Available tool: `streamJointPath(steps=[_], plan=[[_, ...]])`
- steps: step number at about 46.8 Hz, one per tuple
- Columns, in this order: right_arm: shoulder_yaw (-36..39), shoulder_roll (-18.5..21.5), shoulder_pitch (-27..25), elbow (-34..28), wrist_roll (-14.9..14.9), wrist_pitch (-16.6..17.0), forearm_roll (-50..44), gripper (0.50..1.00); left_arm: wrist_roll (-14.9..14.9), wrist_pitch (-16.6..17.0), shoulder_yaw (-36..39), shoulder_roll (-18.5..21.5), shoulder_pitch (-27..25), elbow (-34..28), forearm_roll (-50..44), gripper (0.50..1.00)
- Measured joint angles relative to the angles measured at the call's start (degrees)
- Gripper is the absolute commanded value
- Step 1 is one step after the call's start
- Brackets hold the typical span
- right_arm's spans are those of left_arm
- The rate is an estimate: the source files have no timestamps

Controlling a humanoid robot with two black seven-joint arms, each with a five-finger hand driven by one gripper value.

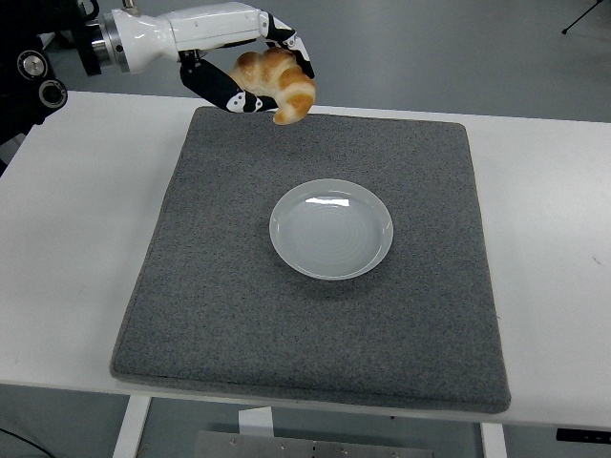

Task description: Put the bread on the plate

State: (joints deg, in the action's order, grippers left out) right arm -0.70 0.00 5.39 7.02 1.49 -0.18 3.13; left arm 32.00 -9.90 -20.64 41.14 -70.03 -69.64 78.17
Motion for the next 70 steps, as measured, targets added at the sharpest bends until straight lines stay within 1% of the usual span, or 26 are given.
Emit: streamJointPath(steps=[4, 6, 10, 13, 15, 19, 23, 30, 33, 42, 52, 61, 70], plan=[[0.0, 0.0, 0.0, 0.0, 0.0, 0.0, 0.0, 0.952, 0.0, 0.4, 1.7, -0.1, 0.2, 0.0, 0.9, 0.5], [0.0, 0.0, 0.0, 0.0, 0.0, 0.0, 0.0, 0.952, 0.0, 1.0, 2.4, -0.9, 0.8, 0.2, 1.6, 0.5], [0.0, 0.0, 0.0, 0.0, 0.0, 0.0, 0.0, 0.952, 0.0, 4.3, 3.3, -3.1, 3.9, 0.3, 4.7, 0.5], [0.0, 0.0, 0.0, 0.0, 0.0, 0.0, 0.0, 0.952, 0.0, 6.3, 3.4, -3.8, 6.0, 0.4, 7.5, 0.5], [0.0, 0.0, 0.0, 0.0, 0.0, 0.0, 0.0, 0.952, 0.0, 7.2, 3.4, -4.1, 7.0, 0.5, 8.9, 0.5], [0.0, 0.0, 0.0, 0.0, 0.0, 0.0, 0.0, 0.952, 0.0, 7.8, 3.4, -5.4, 8.9, 1.0, 9.7, 0.5], [0.0, 0.0, 0.0, 0.0, 0.0, 0.0, 0.0, 0.952, -0.1, 8.1, 3.4, -7.0, 10.5, 2.5, 9.9, 0.5], [0.0, 0.0, 0.0, 0.0, 0.0, 0.0, 0.0, 0.952, -0.2, 11.4, 3.5, -10.3, 12.6, 6.2, 10.1, 0.5], [0.0, 0.0, 0.0, 0.0, 0.0, 0.0, 0.0, 0.952, -0.2, 12.2, 3.6, -11.3, 13.2, 7.2, 10.4, 0.5], [0.0, 0.0, 0.0, 0.0, 0.0, 0.0, 0.0, 0.952, -0.2, 13.0, 3.7, -15.8, 15.2, 11.3, 12.7, 0.5], [0.0, 0.0, 0.0, 0.0, 0.0, 0.0, 0.0, 0.954, -0.2, 13.1, 3.7, -18.9, 16.5, 14.2, 13.9, 0.5], [0.0, 0.0, 0.0, 0.0, 0.0, 0.0, 0.0, 0.952, -0.2, 13.2, 3.7, -20.7, 17.3, 16.2, 14.1, 0.5], [0.0, 0.0, 0.0, 0.0, 0.0, 0.0, 0.0, 0.952, -0.2, 13.2, 3.7, -20.8, 17.8, 16.4, 14.0, 0.5]])
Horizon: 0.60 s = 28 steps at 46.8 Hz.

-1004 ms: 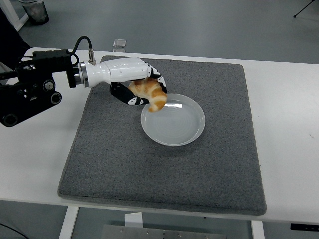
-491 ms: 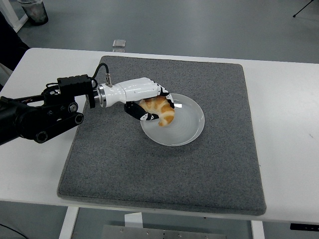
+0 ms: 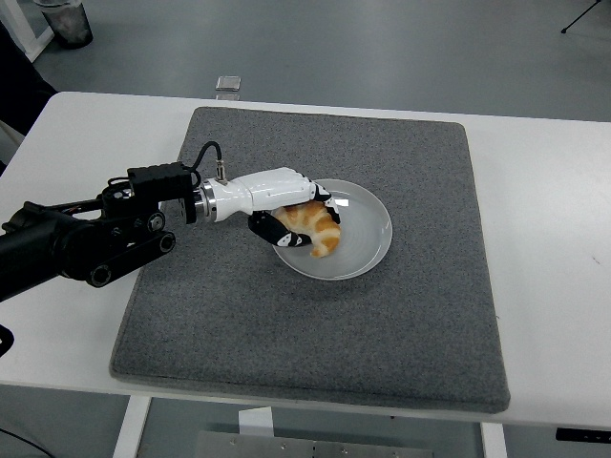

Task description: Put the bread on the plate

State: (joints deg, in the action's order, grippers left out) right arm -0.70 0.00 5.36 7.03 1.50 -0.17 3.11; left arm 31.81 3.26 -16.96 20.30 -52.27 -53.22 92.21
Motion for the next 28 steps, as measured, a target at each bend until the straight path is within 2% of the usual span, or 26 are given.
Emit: streamJointPath(steps=[12, 21, 22, 25, 28], plan=[[0.0, 0.0, 0.0, 0.0, 0.0, 0.0, 0.0, 0.952, 0.0, 0.1, -0.1, -0.1, 0.2, 0.0, -0.1, 0.51], [0.0, 0.0, 0.0, 0.0, 0.0, 0.0, 0.0, 0.952, 0.0, 0.0, 0.3, -0.1, 0.2, -0.1, 0.0, 0.76], [0.0, 0.0, 0.0, 0.0, 0.0, 0.0, 0.0, 0.952, 0.0, 0.0, 0.3, -0.1, 0.2, -0.1, -0.1, 0.799], [0.0, 0.0, 0.0, 0.0, 0.0, 0.0, 0.0, 0.952, 0.0, 0.0, 0.3, -0.1, 0.2, -0.2, -0.2, 0.981], [0.0, 0.0, 0.0, 0.0, 0.0, 0.0, 0.0, 0.952, 0.0, 0.0, 0.3, -0.1, 0.2, -0.4, -0.6, 0.992]])
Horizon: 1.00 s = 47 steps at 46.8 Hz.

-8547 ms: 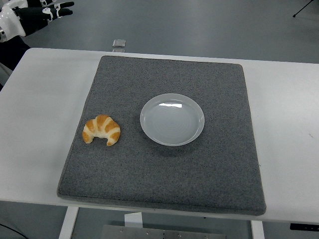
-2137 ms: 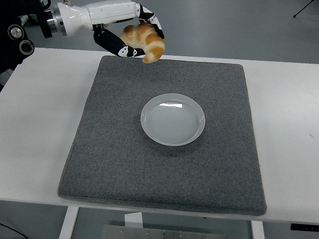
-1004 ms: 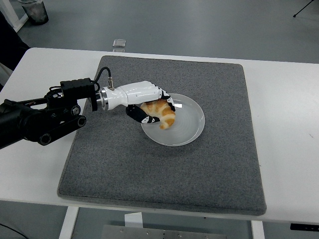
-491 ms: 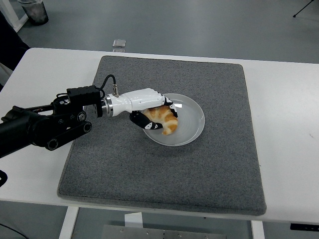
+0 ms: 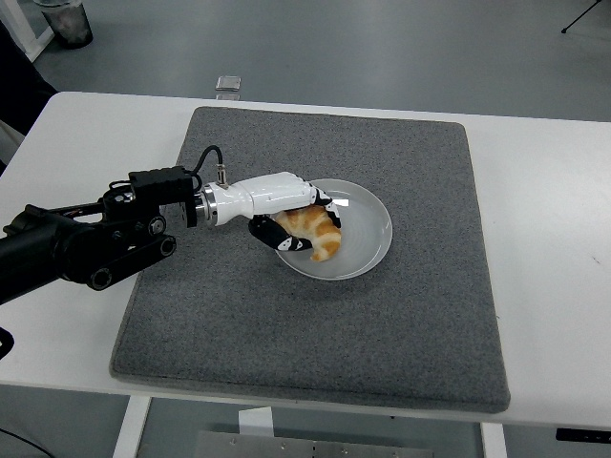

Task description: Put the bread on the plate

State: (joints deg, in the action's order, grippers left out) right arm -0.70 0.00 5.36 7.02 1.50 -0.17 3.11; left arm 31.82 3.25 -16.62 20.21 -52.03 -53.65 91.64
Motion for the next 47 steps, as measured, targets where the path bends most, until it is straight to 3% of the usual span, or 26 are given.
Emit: streamJointPath(steps=[20, 27, 36, 47], plan=[[0.0, 0.0, 0.0, 0.0, 0.0, 0.0, 0.0, 0.952, 0.3, -1.3, -1.0, 1.3, -0.4, -2.7, -2.0, 1.0], [0.0, 0.0, 0.0, 0.0, 0.0, 0.0, 0.0, 0.952, 0.4, -4.2, -1.7, 2.8, -1.6, -4.2, -9.1, 1.0], [0.0, 0.0, 0.0, 0.0, 0.0, 0.0, 0.0, 0.952, 0.3, -11.2, -8.1, 4.1, -2.6, -4.5, -20.4, 1.0], [0.0, 0.0, 0.0, 0.0, 0.0, 0.0, 0.0, 0.952, 0.2, -12.5, -13.4, 5.7, -2.4, -3.8, -31.6, 1.0]])
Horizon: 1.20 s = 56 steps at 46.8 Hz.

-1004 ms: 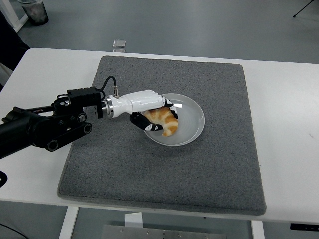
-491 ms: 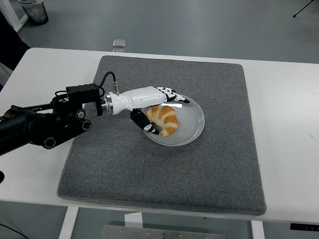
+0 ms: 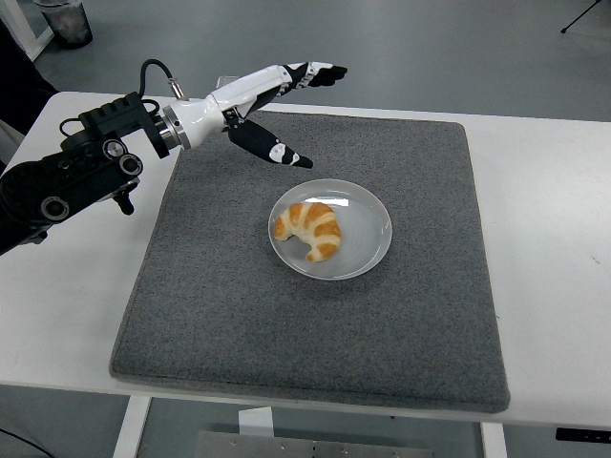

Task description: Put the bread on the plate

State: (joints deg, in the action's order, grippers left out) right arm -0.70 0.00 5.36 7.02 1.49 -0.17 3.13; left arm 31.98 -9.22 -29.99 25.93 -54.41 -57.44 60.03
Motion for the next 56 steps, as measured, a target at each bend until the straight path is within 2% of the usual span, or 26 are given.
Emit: streamJointPath(steps=[11, 15, 22, 34, 45, 56], plan=[[0.0, 0.0, 0.0, 0.0, 0.0, 0.0, 0.0, 0.952, -0.1, -0.3, -1.3, 2.2, 0.0, 4.5, -13.5, 0.999], [0.0, 0.0, 0.0, 0.0, 0.0, 0.0, 0.0, 0.954, -0.2, -2.1, -1.0, 3.4, 0.1, 6.0, -18.2, 0.999], [0.0, 0.0, 0.0, 0.0, 0.0, 0.0, 0.0, 0.952, -0.2, -6.2, -1.2, 4.7, 0.6, 7.9, -20.4, 0.999], [0.0, 0.0, 0.0, 0.0, 0.0, 0.0, 0.0, 0.952, -0.4, -10.5, -0.6, 6.7, 0.7, 11.5, -26.9, 0.999], [0.0, 0.0, 0.0, 0.0, 0.0, 0.0, 0.0, 0.952, -0.9, -11.2, -0.7, 6.3, 1.5, 14.8, -31.5, 0.999], [0.0, 0.0, 0.0, 0.0, 0.0, 0.0, 0.0, 0.952, -4.2, -11.3, -0.7, 4.9, 2.4, 17.7, -35.5, 0.999]])
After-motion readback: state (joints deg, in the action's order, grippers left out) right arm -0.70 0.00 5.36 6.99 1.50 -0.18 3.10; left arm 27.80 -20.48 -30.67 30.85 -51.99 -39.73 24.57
